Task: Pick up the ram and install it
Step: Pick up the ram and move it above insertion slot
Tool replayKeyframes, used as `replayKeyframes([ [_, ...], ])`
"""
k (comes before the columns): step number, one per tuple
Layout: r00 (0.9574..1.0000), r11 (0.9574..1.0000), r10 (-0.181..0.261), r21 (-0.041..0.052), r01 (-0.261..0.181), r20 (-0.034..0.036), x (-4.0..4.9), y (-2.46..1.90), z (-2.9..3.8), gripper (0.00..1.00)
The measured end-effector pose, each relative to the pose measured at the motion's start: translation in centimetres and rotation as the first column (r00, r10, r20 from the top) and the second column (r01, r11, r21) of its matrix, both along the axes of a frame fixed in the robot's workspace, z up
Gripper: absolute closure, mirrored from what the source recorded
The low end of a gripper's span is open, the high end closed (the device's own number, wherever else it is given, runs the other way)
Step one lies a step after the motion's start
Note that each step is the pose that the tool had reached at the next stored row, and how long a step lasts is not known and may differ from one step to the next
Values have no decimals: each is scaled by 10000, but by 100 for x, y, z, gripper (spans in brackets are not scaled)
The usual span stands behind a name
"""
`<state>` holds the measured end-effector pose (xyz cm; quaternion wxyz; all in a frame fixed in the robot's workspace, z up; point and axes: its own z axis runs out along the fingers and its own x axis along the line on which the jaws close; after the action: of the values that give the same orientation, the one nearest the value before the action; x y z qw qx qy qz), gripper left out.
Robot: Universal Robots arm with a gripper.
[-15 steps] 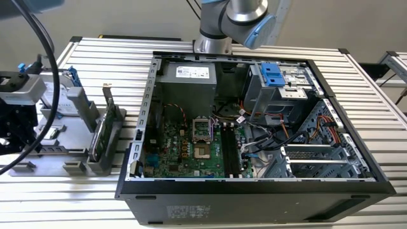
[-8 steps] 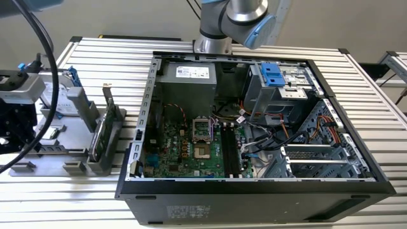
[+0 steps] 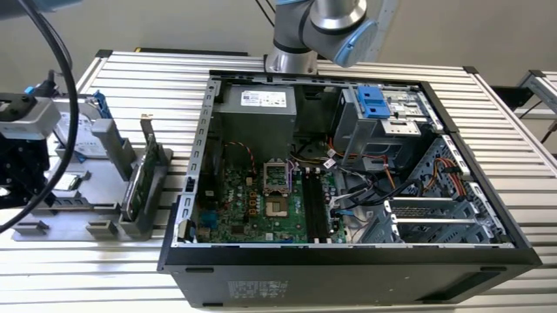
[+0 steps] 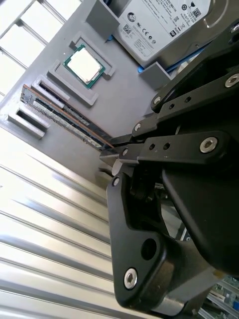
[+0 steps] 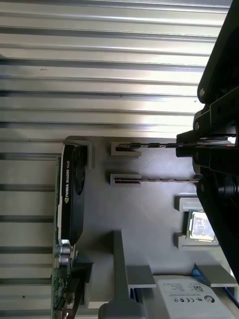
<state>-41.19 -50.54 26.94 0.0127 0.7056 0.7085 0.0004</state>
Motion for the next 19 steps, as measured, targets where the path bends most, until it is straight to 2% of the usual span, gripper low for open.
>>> replayKeyframes([
  [19, 10000, 10000, 0, -1, 0, -1, 0, 0, 61, 100],
])
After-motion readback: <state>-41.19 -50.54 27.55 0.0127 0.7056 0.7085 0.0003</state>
